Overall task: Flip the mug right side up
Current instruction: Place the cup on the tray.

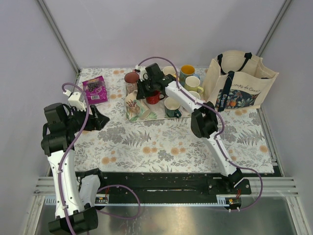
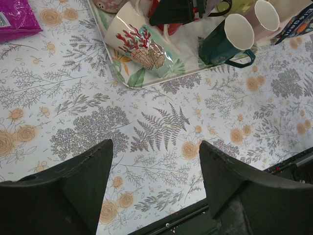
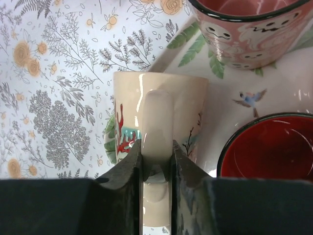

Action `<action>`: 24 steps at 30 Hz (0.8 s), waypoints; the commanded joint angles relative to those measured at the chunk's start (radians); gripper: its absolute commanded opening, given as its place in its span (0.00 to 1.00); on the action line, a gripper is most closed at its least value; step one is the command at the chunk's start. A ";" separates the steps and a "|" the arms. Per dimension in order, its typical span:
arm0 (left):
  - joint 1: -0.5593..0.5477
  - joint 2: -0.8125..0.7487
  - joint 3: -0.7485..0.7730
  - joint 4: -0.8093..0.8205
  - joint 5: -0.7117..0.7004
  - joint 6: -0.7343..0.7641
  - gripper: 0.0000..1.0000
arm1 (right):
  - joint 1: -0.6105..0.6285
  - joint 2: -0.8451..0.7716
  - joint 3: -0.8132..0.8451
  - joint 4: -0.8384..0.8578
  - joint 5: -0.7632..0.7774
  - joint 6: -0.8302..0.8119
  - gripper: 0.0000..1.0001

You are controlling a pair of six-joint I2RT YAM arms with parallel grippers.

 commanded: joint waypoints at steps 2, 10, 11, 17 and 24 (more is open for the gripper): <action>0.002 0.010 -0.022 0.048 0.044 0.012 0.74 | 0.020 0.013 0.092 -0.015 -0.108 -0.108 0.00; -0.057 0.028 -0.137 0.261 0.260 0.191 0.90 | 0.019 -0.297 -0.377 0.429 -0.297 -0.107 0.00; -0.083 0.068 -0.130 0.255 0.257 0.225 0.90 | 0.020 -0.334 -0.469 0.521 -0.308 -0.107 0.00; -0.199 0.326 -0.059 0.290 0.213 0.303 0.90 | 0.019 -0.435 -0.707 0.779 -0.351 -0.036 0.00; -0.243 0.531 0.010 0.425 0.168 0.314 0.90 | 0.020 -0.496 -0.867 0.980 -0.365 -0.022 0.00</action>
